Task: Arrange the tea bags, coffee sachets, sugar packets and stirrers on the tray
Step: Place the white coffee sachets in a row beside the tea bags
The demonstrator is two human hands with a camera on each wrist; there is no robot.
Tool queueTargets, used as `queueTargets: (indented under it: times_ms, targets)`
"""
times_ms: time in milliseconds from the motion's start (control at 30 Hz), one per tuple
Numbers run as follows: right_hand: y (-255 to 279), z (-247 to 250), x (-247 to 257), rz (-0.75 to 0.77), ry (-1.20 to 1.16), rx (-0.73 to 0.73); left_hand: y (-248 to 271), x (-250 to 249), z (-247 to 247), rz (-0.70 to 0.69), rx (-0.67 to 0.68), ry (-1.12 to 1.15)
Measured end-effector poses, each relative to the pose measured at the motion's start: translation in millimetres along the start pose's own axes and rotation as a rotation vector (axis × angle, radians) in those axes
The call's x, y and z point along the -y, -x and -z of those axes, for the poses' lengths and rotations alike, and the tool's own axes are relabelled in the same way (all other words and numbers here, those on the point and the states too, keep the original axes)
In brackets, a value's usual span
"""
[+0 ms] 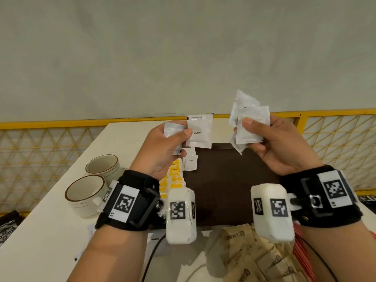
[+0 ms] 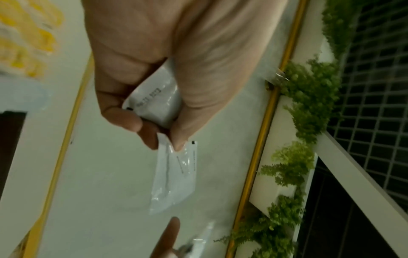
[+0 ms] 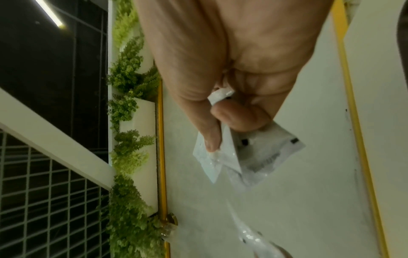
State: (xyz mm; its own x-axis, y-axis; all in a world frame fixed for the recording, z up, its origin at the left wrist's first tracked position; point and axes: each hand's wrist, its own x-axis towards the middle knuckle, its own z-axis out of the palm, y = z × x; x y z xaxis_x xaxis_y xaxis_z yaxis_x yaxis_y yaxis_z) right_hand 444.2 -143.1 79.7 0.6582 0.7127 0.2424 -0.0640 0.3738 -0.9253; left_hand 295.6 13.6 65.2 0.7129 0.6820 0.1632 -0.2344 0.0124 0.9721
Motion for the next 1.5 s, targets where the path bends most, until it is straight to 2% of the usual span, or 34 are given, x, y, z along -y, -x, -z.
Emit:
queueTargets:
  times_ms: [167, 300, 367, 433, 500, 600, 733, 900, 1000, 1067, 1133, 1233, 1367, 1500]
  targets:
    - [8.5, -13.8, -4.4, -0.016, 0.162, 0.197, -1.3, 4.1, -5.2, -0.061, -0.04, -0.055]
    - [7.1, -26.7, -16.6, 0.099, 0.299, 0.132, 2.0, 4.7, -11.0, 0.011, 0.094, -0.1]
    - [5.6, -23.9, -17.1, 0.192, 0.376, 0.082, 0.4, 5.4, -8.8, 0.088, 0.079, -0.077]
    - [5.8, -17.1, -14.0, 0.303, 0.541, 0.099, -2.3, 6.8, -4.8, 0.181, 0.089, -0.027]
    - [8.0, -12.8, -10.0, 0.386, 0.723, 0.2, -3.0, 8.8, -4.1, 0.258, 0.136, -0.005]
    - [9.1, -13.7, -11.4, 0.4, 0.956, 0.382, -1.8, 14.1, -7.8, 0.311, 0.225, -0.017]
    - [7.9, -19.0, -22.1, 0.408, 1.035, 0.464, 3.9, 20.6, -14.0, 0.355, 0.31, -0.081]
    - [6.9, -23.1, -24.6, 0.459, 1.021, 0.457, 1.3, 22.8, -22.6, 0.329, 0.201, -0.07]
    - [6.1, -20.1, -17.6, 0.411, 1.0, 0.361, -4.5, 24.5, -18.2, 0.292, 0.128, 0.128]
    - [5.4, -13.9, -12.3, 0.367, 0.988, 0.274, -5.9, 23.0, -13.3, 0.298, 0.106, 0.335]
    - [5.0, -8.1, -9.8, 0.304, 0.894, 0.192, -7.2, 20.7, -9.2, 0.296, 0.132, 0.547]
    - [5.1, -7.1, -7.6, 0.21, 0.721, 0.141, -9.3, 18.8, -6.0, 0.243, 0.14, 0.696]
    - [6.2, -13.3, -10.8, 0.036, 0.483, 0.248, -10.4, 18.0, -4.6, 0.174, 0.123, 0.78]
    - [10.8, -24.9, -22.1, -0.2, 0.267, 0.435, -10.6, 20.1, -6.1, 0.002, 0.056, 0.581]
